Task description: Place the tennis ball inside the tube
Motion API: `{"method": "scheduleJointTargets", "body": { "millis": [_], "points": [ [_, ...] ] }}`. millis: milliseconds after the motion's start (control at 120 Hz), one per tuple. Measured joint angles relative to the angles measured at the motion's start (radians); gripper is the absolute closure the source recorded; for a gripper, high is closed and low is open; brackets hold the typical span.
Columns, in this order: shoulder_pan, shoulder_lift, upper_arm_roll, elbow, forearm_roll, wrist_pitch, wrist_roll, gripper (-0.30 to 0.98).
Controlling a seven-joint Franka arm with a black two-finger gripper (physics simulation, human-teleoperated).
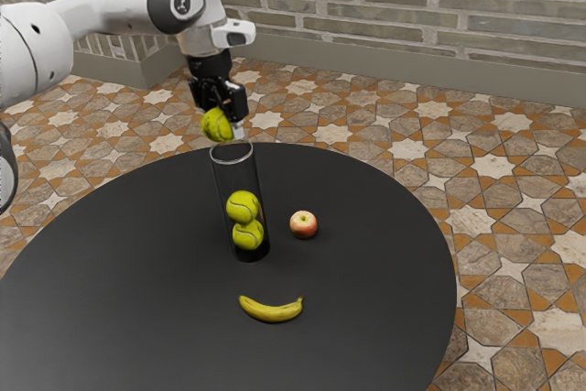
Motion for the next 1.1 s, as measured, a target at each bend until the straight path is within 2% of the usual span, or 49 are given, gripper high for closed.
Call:
{"method": "scheduleJointTargets", "body": {
  "millis": [283,525,733,1033,1100],
  "points": [
    [-0.01,0.054,0.002,0.058,0.001,0.01,-0.006,0.34],
    [-0.014,0.018,-0.003,0.049,-0.004,0.006,-0.011,0.13],
    [-0.001,-0.016,-0.006,0.027,-0.005,0.008,-0.015,0.05],
    [0.005,-0.384,-0.021,-0.349,0.003,0.059,-0.044,0.01],
    [-0.039,-0.426,0.011,-0.379,0.014,0.061,-0.067,0.01]
  ]
}}
